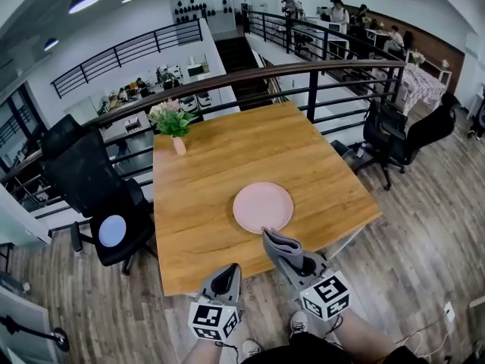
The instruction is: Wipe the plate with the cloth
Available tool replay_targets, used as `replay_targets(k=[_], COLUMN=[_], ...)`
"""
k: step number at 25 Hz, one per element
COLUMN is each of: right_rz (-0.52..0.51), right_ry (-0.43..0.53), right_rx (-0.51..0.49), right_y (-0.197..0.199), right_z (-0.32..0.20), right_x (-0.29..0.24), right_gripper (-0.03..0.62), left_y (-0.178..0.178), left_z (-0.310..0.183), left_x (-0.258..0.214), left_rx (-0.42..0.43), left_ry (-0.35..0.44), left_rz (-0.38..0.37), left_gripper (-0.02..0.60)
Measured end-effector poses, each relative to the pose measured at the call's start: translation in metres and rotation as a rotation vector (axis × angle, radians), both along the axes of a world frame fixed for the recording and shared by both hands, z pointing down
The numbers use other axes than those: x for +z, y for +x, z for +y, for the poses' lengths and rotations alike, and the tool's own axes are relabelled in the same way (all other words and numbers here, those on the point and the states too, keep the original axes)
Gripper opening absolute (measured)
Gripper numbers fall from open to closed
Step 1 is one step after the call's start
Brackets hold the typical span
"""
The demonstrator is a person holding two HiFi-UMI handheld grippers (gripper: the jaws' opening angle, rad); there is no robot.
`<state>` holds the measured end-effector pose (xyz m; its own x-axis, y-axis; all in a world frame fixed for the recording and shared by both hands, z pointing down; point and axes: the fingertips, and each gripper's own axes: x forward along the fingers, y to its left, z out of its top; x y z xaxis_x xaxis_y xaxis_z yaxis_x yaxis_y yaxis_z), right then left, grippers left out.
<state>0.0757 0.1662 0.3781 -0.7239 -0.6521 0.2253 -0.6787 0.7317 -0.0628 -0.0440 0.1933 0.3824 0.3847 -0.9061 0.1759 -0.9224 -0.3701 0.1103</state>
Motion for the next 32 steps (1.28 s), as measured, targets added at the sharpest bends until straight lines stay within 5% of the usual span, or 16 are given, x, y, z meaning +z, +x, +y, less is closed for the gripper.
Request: replay_targets(k=[20, 32], right_rz=[-0.042, -0.048], right_ry=[-0.025, -0.065], right_rx=[-0.165, -0.171], right_y=[0.068, 0.093], right_z=[-0.117, -0.137], right_x=[0.008, 0.027], right_gripper=[0.052, 0.052], left_y=[0.069, 0.090], left_z=[-0.092, -0.112], left_x=[0.009, 0.025], left_rx=[-0.194, -0.209], left_ry=[-0.027, -0.074], left_rz=[-0.051, -0.084], left_gripper=[0.020, 0.020])
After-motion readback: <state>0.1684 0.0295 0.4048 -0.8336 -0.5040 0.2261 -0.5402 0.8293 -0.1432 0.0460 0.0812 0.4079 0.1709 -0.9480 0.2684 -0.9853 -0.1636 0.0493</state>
